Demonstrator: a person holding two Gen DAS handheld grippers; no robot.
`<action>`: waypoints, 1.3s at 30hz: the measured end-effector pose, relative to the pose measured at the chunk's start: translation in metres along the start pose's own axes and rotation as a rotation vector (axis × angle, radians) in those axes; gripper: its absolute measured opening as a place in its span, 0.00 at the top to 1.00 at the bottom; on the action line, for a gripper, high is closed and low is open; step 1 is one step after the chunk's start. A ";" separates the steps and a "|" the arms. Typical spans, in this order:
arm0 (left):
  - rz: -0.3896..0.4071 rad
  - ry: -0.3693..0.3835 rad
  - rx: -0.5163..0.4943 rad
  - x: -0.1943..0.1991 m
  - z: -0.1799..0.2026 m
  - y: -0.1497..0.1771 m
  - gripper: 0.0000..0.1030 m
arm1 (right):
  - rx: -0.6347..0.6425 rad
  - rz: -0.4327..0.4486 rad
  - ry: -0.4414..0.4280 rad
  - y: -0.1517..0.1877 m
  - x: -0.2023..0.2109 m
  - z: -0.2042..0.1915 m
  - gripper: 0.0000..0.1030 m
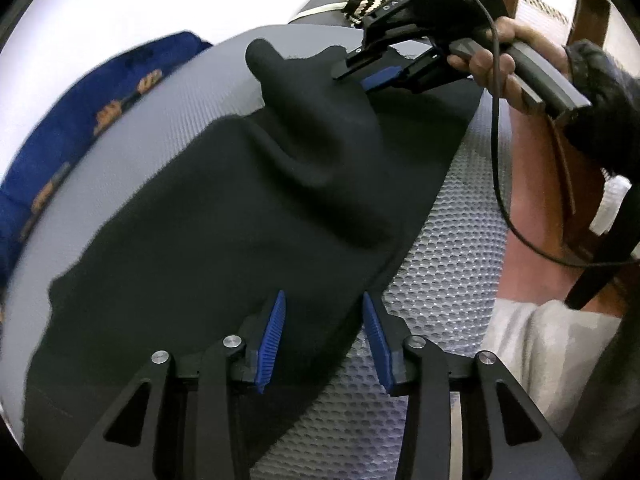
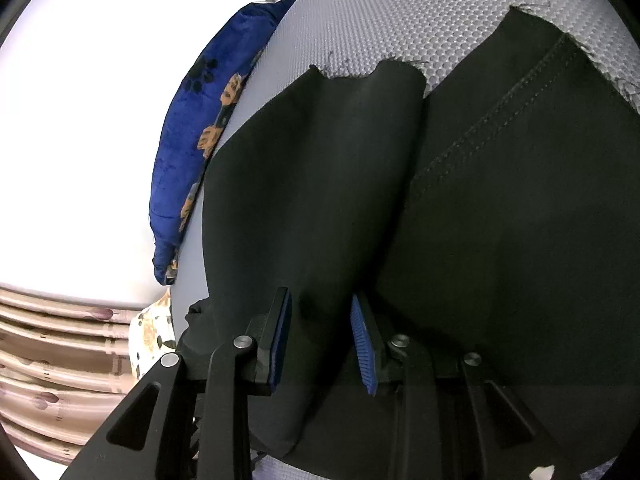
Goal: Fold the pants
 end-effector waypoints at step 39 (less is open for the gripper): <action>0.061 0.118 0.207 0.004 -0.016 0.007 0.95 | 0.160 -0.039 0.054 -0.074 -0.032 -0.114 0.88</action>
Point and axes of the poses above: each gripper's, at about its wrist camera, not at the fingertips, and x roughly against the way its jaws point, z to its right, y to its underside, the point moved 5 cm from there along -x, roughly the way its jaws point, and after that the axes turned 14 degrees about x, right-handed, at the moved point
